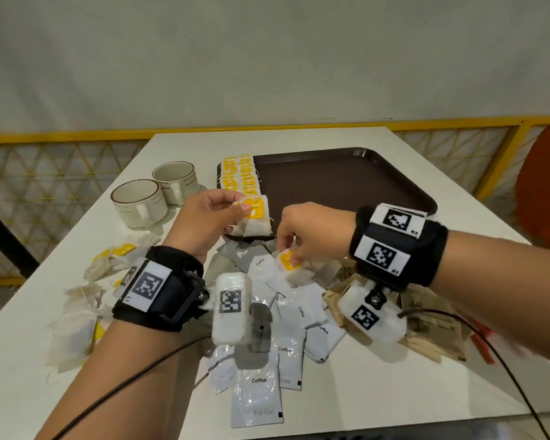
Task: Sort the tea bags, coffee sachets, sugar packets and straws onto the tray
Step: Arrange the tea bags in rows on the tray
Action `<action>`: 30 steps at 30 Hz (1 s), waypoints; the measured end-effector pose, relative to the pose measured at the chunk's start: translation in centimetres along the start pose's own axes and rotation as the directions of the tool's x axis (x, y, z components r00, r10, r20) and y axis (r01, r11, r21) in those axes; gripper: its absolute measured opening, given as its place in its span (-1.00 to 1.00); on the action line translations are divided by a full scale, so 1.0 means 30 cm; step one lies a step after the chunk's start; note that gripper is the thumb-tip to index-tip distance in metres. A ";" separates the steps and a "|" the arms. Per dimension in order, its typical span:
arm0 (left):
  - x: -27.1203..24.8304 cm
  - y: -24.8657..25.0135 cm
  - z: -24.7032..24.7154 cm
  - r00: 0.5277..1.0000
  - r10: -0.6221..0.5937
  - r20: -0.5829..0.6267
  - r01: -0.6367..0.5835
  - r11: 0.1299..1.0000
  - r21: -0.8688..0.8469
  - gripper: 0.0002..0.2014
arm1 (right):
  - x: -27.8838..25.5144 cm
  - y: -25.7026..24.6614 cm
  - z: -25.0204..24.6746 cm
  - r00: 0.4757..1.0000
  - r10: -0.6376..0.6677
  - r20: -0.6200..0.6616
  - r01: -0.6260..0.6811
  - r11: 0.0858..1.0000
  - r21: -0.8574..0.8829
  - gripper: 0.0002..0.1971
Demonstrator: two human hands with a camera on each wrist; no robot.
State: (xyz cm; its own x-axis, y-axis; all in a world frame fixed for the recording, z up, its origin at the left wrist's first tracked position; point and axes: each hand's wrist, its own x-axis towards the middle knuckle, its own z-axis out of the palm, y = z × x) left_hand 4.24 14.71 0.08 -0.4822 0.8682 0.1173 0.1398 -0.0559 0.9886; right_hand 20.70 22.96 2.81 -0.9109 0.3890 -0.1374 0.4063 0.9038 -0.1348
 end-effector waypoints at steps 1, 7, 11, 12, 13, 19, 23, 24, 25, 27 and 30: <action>-0.001 0.001 0.001 1.000 0.008 -0.006 -0.007 1.000 0.004 -0.93 | 0.000 0.001 -0.005 1.000 0.003 -0.019 -0.003 1.000 0.001 -0.84; -0.001 0.002 0.010 0.994 0.096 -0.056 -0.096 0.995 0.006 -0.90 | -0.088 0.027 -0.154 0.995 -0.038 -0.097 0.071 0.931 0.359 -0.93; -0.016 0.013 0.039 0.992 0.122 0.034 -0.121 0.992 -0.041 -0.87 | -0.104 0.015 -0.163 0.994 -0.072 -0.079 0.106 0.740 0.665 -0.83; -0.022 0.016 0.046 0.990 0.129 0.060 -0.126 0.991 -0.047 -0.87 | -0.095 0.012 -0.152 0.992 -0.045 -0.117 0.111 0.753 0.649 -0.82; -0.027 0.019 0.052 0.988 0.132 0.075 -0.128 0.990 -0.055 -0.87 | -0.084 0.012 -0.140 0.986 -0.008 -0.168 0.113 0.772 0.626 -0.81; -0.034 0.026 0.056 0.990 0.106 0.093 -0.099 0.992 -0.077 -0.86 | -0.049 0.022 -0.077 0.923 0.147 -0.355 0.107 0.789 0.605 -0.65; -0.041 0.034 0.059 0.991 0.074 0.107 -0.055 0.985 -0.164 -0.89 | -0.056 0.026 -0.072 0.937 0.174 -0.302 0.091 0.715 0.693 -0.61; -0.041 0.034 0.059 0.992 0.069 0.105 -0.050 0.983 -0.175 -0.89 | -0.059 0.029 -0.074 0.934 0.199 -0.296 0.096 0.657 0.748 -0.62; -0.041 0.034 0.057 0.993 0.065 0.102 -0.046 0.983 -0.180 -0.89 | -0.060 0.032 -0.075 0.929 0.227 -0.292 0.106 0.592 0.799 -0.63; -0.039 0.032 0.055 0.993 0.059 0.105 -0.039 0.983 -0.181 -0.88 | -0.062 0.038 -0.079 0.920 0.262 -0.291 0.128 0.503 0.855 -0.64; -0.040 0.033 0.060 0.991 0.058 0.119 -0.033 0.979 -0.199 -0.86 | -0.062 0.040 -0.076 0.916 0.279 -0.287 0.127 0.478 0.869 -0.65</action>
State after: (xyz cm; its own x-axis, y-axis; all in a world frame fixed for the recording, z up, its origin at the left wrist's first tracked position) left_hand 6.51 14.49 0.75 -0.3665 0.9162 0.1623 -0.0189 -0.1817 0.9832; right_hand 22.72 23.72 5.14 -0.7418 0.6601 0.1183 0.1409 0.3259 -0.9348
